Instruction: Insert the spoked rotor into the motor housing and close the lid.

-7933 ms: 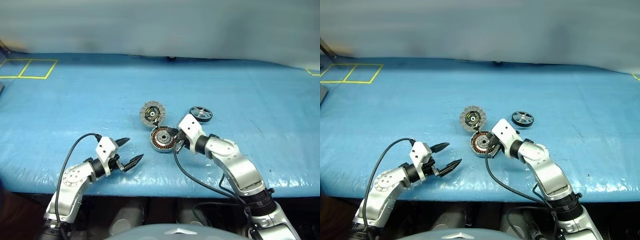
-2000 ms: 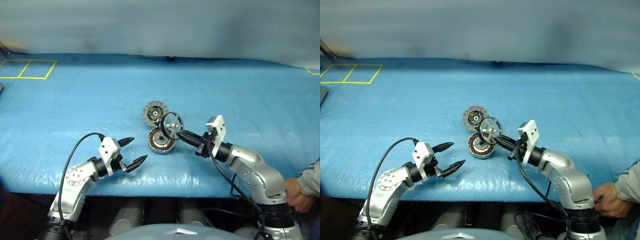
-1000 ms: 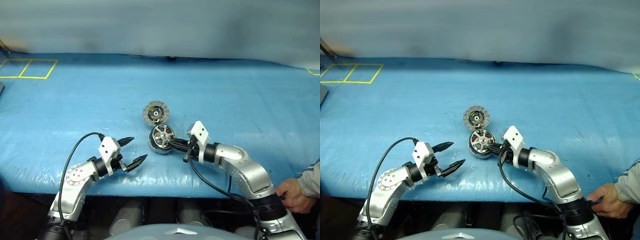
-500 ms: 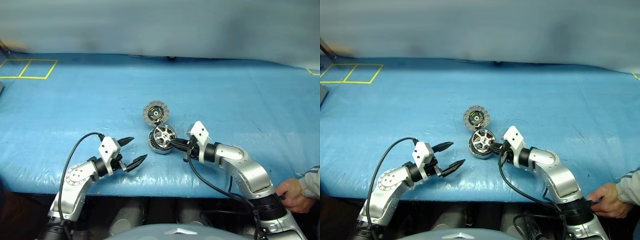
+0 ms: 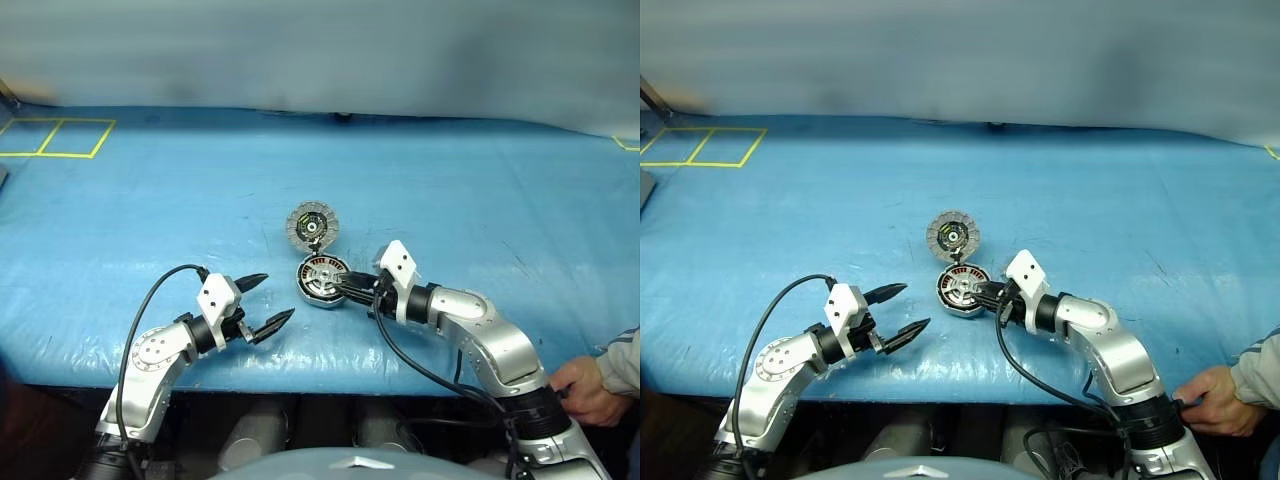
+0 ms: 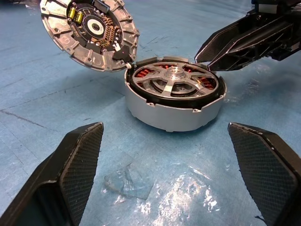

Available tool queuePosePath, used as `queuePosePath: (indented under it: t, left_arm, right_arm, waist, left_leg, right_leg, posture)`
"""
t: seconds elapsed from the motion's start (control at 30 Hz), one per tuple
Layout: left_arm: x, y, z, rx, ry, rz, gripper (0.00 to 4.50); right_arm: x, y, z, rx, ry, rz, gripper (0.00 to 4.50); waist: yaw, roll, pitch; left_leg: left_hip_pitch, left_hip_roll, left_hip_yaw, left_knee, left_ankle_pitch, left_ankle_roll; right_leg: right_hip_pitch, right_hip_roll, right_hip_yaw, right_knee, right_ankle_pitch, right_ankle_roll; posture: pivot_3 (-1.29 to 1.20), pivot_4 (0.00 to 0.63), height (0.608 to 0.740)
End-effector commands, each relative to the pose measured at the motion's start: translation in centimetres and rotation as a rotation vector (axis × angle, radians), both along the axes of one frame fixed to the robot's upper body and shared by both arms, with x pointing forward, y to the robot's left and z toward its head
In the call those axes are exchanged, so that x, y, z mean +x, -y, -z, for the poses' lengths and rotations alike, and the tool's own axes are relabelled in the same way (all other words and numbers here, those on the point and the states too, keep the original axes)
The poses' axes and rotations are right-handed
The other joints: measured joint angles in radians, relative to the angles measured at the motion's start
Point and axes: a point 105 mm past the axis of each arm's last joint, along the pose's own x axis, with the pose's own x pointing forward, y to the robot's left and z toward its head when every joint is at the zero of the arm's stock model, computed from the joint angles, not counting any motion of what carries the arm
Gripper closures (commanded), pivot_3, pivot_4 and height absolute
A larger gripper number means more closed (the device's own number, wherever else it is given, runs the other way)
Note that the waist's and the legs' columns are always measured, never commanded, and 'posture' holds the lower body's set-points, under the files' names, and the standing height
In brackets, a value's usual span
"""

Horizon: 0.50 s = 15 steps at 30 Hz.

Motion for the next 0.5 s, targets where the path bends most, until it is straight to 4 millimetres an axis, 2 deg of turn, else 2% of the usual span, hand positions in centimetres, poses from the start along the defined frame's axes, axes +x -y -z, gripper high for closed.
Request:
queuePosePath:
  t: [0.03, 0.17, 0.27, 0.3, 0.5]
  left_arm:
    - [0.1, 0.1, -0.6, -0.010, 0.036, 0.000, 0.00]
    - [0.2, 0.0, -0.5, -0.009, 0.038, -0.004, 0.00]
    - [0.2, 0.0, -0.5, -0.008, 0.038, -0.005, 0.00]
    - [0.2, 0.0, -0.4, -0.008, 0.038, -0.006, 0.00]
    - [0.2, -0.1, -0.4, -0.006, 0.039, -0.011, 0.00]
  right_arm:
    - [0.3, -0.5, -2.2, 0.057, 0.077, -0.017, 3.38]
    - [0.7, -1.0, -2.1, 0.067, 0.080, -0.003, 3.38]
    - [0.3, -2.1, -1.7, 0.064, 0.069, -0.041, 4.33]
    - [0.1, -2.5, -1.7, 0.066, 0.068, -0.051, 4.45]
    - [-0.2, -3.6, -0.9, 0.031, 0.063, -0.088, 4.45]
  waist:
    - [0.000, 0.000, 0.000]
    - [-0.001, 0.000, 0.000]
    - [0.000, 0.000, 0.000]
    - [0.000, 0.000, 0.000]
    - [0.000, 0.000, 0.000]
  left_leg:
    - [0.000, 0.000, 0.000, 0.000, 0.000, 0.000]
    - [0.000, 0.000, 0.000, 0.000, 0.000, 0.000]
    - [0.000, 0.000, 0.000, 0.000, 0.000, 0.000]
    - [0.000, 0.000, 0.000, 0.000, 0.000, 0.000]
    - [0.000, 0.000, 0.000, 0.000, 0.000, 0.000]
  right_leg:
    - [0.000, 0.000, 0.000, 0.000, 0.000, 0.000]
    - [0.000, 0.000, 0.000, 0.000, 0.000, 0.000]
    - [0.000, 0.000, 0.000, 0.000, 0.000, 0.000]
    - [0.000, 0.000, 0.000, 0.000, 0.000, 0.000]
    - [0.000, 0.000, 0.000, 0.000, 0.000, 0.000]
  posture:
    - [0.00, 0.150, 0.740]
    - [0.00, 0.150, 0.740]
    - [0.00, 0.150, 0.740]
    - [0.00, 0.150, 0.740]
    - [0.00, 0.150, 0.740]
